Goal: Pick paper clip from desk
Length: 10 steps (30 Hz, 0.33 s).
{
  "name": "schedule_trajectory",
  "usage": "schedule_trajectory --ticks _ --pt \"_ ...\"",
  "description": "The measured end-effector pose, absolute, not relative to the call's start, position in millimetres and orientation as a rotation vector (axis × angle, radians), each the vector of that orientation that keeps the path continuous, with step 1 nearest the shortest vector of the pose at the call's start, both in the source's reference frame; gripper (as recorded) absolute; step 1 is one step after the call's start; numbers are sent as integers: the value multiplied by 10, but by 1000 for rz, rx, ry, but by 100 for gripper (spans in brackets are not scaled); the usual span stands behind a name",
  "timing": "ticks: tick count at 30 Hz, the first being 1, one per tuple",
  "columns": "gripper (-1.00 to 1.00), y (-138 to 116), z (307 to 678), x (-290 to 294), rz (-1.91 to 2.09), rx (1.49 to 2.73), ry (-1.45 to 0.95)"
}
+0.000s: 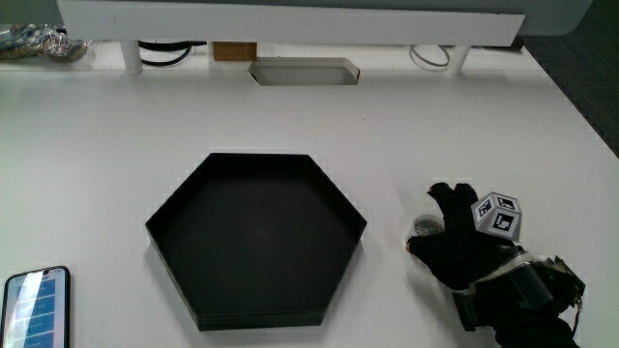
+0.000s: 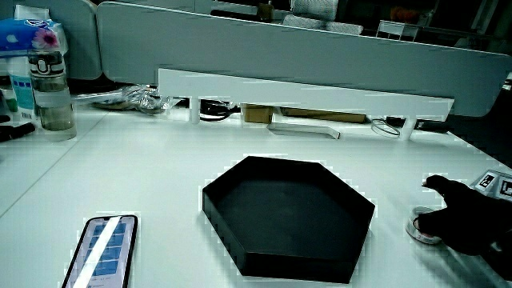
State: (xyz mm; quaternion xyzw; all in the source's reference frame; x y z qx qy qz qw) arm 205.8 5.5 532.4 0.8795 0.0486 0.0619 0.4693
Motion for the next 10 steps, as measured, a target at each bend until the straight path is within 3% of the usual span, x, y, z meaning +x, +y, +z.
schedule_trajectory --ticks 10 --pt "100 19 5268 1860 173 2169 80"
